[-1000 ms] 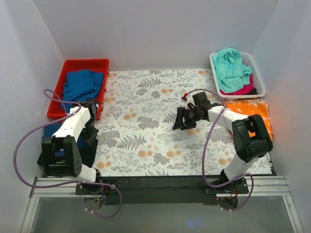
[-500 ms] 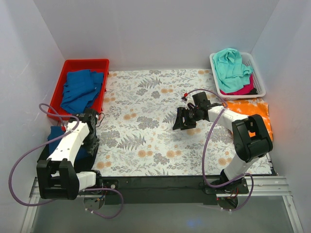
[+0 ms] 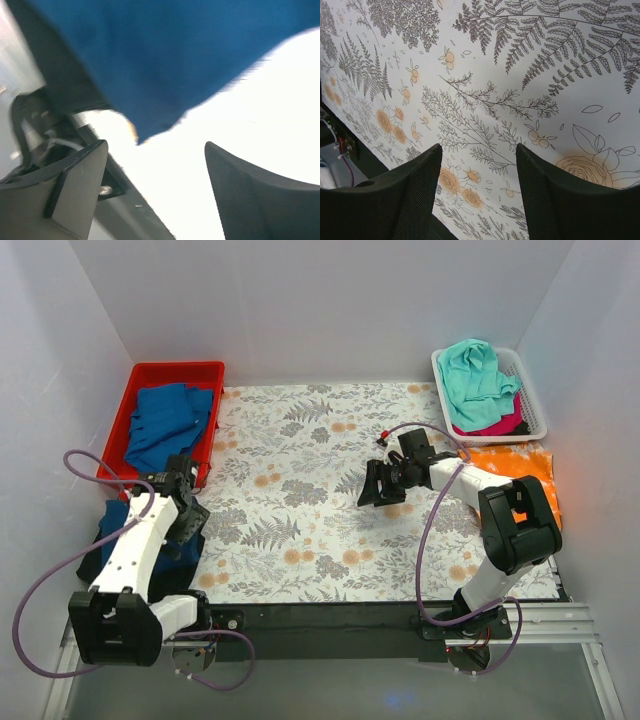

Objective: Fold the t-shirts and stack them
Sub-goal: Put the neatly folded tshirt into the corner of the board with the left arm

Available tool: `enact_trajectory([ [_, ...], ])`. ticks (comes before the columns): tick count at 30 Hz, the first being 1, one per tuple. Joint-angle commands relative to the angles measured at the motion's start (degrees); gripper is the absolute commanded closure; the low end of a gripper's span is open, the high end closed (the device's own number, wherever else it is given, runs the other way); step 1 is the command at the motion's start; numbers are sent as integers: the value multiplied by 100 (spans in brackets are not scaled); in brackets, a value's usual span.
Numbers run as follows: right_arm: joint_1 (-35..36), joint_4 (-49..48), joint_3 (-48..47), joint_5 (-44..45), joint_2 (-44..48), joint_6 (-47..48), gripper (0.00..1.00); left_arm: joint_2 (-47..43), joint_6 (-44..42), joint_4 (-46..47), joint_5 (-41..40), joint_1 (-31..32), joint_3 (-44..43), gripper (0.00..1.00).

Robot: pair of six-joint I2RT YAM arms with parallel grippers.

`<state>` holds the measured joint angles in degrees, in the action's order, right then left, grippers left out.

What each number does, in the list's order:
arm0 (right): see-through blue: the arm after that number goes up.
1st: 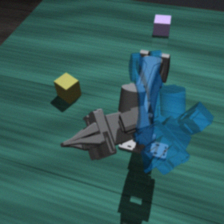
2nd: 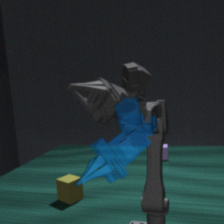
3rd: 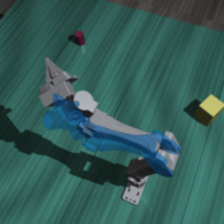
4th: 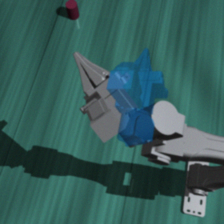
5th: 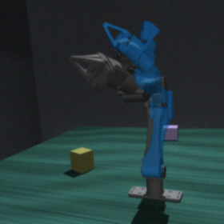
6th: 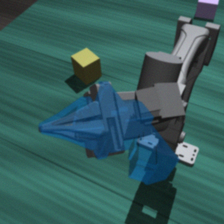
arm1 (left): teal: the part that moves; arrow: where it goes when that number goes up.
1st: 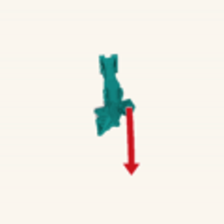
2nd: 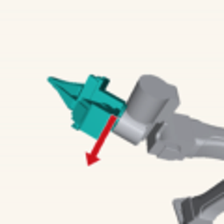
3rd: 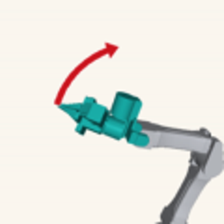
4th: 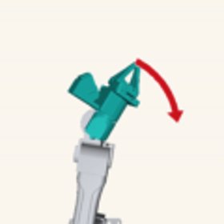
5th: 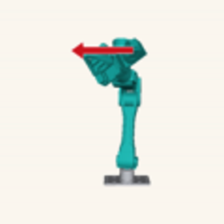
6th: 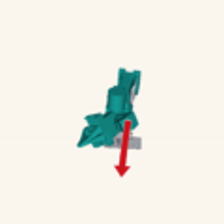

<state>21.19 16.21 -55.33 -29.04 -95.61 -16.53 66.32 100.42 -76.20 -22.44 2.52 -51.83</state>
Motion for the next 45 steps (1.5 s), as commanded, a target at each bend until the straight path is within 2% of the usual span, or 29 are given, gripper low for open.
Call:
enact_trajectory([
  [1,-19,-39,49,21,236,45,34,-427,-426,447,-24,46,-564,22],
  [8,-27,-39,22,109,280,54,34,-322,-1490,1300,450,151,-977,19],
  [13,-27,40,31,661,596,124,34,-480,-2209,2222,1186,362,-1083,18],
  [17,-27,198,14,1206,965,203,33,-252,-2483,2706,1584,652,-1180,18],
  [20,-27,295,5,1602,1272,212,33,73,-2606,3014,1497,1214,-1329,17],
  [21,-27,313,13,1768,1421,221,33,169,-2607,3137,1383,1624,-1382,17],
  [24,-18,418,31,2129,1711,221,32,652,-2668,3313,1067,2337,-1663,17],
  [30,-18,515,224,2876,2353,247,32,1584,-2747,3752,706,3288,-2094,16],
  [39,-18,541,400,3501,3215,370,29,1708,-2756,4526,644,3492,-1918,16],
  [45,-27,620,444,3589,3418,397,28,1787,-2844,4518,442,3509,-1813,15],
])
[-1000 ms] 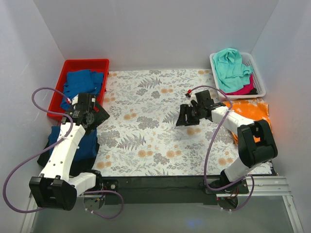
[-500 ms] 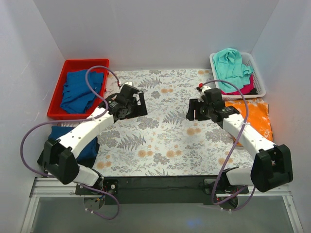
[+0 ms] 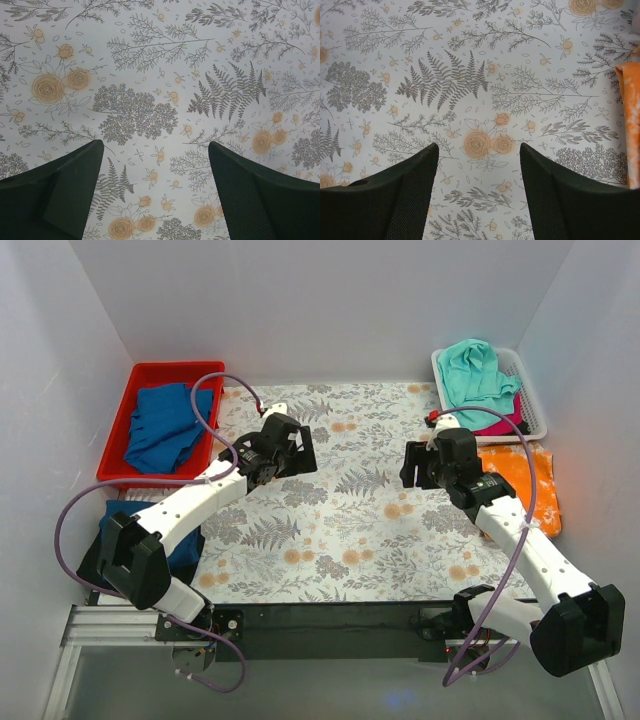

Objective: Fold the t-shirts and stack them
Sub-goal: Put the neatly folded tshirt into the corner of the board with the left arm

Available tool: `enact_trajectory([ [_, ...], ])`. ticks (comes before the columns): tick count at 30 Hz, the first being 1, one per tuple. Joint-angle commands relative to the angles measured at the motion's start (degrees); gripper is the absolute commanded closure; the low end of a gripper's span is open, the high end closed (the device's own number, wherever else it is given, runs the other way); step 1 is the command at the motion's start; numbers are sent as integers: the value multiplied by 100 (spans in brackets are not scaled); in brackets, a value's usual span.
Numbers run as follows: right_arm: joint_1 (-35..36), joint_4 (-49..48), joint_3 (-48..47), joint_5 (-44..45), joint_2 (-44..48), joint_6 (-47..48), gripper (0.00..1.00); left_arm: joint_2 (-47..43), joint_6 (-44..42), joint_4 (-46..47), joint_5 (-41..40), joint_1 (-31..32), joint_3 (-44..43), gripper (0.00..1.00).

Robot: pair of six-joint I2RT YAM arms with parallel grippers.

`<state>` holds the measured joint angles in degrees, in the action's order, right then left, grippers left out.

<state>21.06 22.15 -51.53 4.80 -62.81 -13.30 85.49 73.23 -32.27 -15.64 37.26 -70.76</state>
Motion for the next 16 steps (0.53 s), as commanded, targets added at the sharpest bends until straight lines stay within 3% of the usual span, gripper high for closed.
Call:
enact_trajectory([
  [1,-5,43,64,206,146,73,28,-112,-134,107,-238,36,71,15],
  [16,-5,96,81,346,313,73,27,-252,-221,63,-229,54,282,14],
])
